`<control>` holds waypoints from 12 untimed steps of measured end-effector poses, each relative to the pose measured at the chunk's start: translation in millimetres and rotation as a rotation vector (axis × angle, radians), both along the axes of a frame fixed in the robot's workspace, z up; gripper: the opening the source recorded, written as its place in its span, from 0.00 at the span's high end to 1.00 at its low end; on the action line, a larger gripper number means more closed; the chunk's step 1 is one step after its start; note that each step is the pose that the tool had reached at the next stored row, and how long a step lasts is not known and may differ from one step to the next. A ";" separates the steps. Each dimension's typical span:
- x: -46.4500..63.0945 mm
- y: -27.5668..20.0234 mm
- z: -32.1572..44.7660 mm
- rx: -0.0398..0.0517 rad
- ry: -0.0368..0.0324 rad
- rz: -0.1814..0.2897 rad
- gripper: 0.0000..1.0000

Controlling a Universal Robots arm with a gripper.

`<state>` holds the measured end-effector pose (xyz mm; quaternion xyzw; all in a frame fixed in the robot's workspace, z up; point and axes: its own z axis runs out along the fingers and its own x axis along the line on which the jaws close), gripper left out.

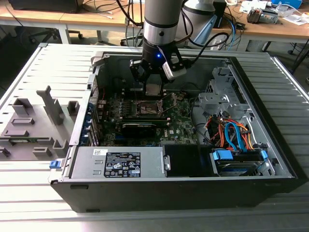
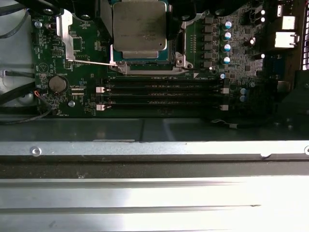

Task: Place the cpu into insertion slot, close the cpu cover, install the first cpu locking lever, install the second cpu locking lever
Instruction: 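Place the cpu into insertion slot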

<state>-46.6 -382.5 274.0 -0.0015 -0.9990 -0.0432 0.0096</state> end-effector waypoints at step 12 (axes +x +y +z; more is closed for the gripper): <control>0.0 0.0 0.0 -0.0009 0.0000 -0.028 0.46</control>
